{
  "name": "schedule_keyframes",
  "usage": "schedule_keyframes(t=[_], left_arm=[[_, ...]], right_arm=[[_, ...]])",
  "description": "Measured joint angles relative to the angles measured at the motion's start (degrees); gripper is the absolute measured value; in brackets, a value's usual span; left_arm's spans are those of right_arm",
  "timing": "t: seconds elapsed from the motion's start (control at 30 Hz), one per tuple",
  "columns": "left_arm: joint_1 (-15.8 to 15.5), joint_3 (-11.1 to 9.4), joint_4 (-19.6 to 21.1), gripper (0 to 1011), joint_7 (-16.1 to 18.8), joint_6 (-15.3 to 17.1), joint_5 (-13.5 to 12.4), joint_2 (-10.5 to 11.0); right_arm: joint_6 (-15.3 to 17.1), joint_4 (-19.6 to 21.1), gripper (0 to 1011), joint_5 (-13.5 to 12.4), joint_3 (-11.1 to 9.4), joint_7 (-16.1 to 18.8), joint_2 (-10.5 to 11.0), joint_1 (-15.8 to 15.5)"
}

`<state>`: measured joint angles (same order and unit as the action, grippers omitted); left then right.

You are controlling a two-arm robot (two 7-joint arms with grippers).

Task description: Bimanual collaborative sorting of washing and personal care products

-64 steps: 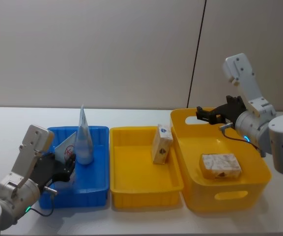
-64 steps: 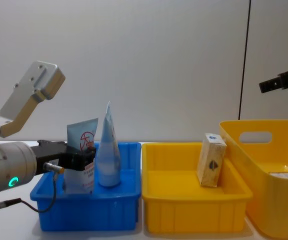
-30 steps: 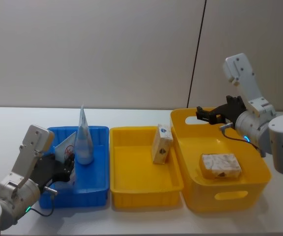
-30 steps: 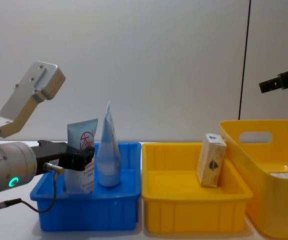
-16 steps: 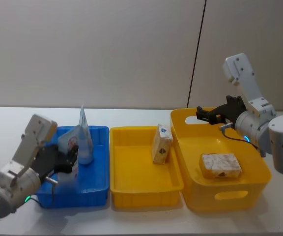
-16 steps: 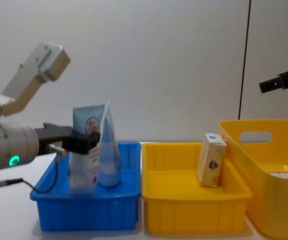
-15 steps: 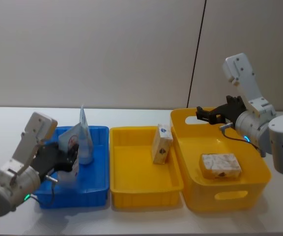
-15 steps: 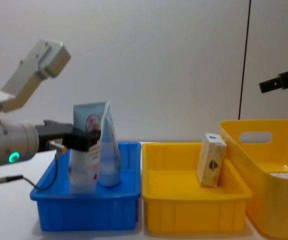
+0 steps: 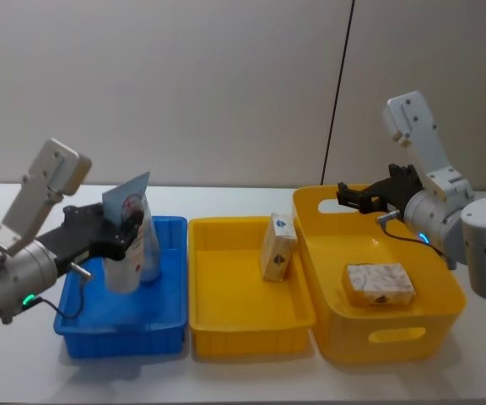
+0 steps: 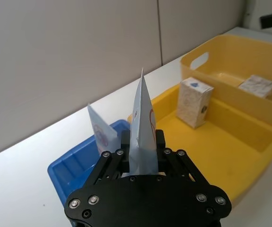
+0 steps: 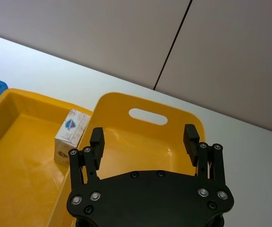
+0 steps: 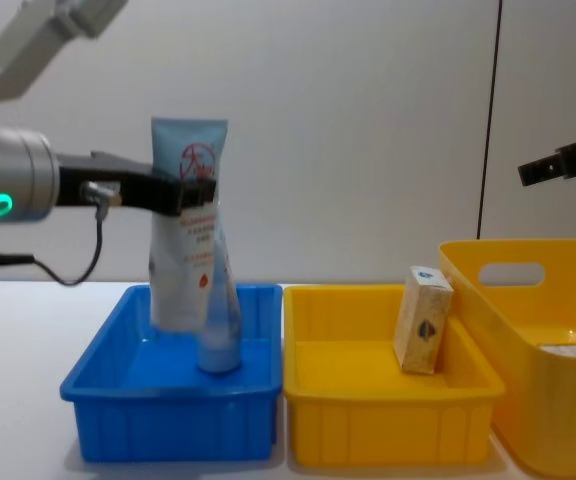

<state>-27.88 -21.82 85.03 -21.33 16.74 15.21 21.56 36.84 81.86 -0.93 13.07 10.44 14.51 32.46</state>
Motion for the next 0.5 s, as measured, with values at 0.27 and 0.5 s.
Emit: schedule_keyframes(t=[0.27,0.5], left_arm=[[-0.7,1.0,4.4,253,-4.6,2.4,3.4,1.8],[-1.9,1.3,7.0,252,-7.5,3.5,6.2,1.9]], right_arm=[[-1.1,-0.1,1004,0.0,0.5,1.4,0.4,0.1],[-2.9,-0.1,1004,-0.2,1.6,4.7,1.4,0.3]])
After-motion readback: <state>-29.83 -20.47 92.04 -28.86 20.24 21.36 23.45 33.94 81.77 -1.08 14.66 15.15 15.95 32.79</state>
